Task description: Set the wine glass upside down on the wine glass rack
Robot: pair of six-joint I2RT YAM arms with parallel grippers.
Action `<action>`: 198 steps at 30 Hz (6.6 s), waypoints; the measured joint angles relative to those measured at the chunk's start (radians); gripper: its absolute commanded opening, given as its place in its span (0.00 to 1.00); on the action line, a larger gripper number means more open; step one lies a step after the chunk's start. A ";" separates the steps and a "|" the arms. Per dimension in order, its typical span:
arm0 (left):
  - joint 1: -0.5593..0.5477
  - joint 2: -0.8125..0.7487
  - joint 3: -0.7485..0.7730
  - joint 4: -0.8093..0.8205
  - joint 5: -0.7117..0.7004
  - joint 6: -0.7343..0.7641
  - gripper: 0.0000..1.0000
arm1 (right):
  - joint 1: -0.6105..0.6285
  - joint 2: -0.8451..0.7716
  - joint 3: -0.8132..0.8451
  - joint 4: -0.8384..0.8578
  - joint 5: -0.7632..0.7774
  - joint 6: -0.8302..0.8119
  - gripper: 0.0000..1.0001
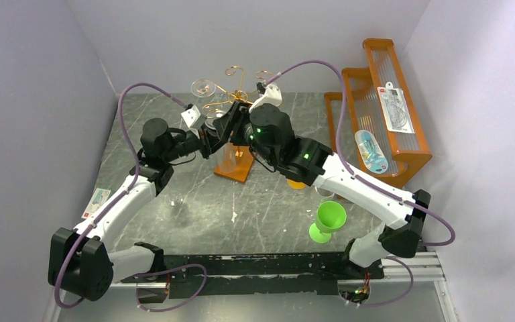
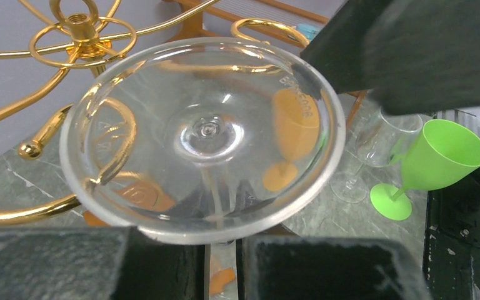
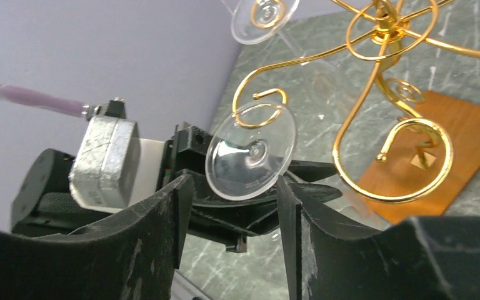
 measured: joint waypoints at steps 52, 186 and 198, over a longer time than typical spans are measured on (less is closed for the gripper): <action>-0.001 -0.063 -0.250 0.551 -0.023 -0.096 0.35 | -0.253 -0.123 -0.329 0.371 -0.471 0.552 0.00; -0.001 -0.544 -0.202 -0.357 -0.635 -0.194 0.98 | -0.257 -0.590 -0.661 -0.060 -0.082 0.061 0.72; -0.001 -0.591 -0.202 -0.381 -0.715 -0.280 0.98 | -0.277 -0.306 -0.587 -0.211 0.084 -0.003 0.62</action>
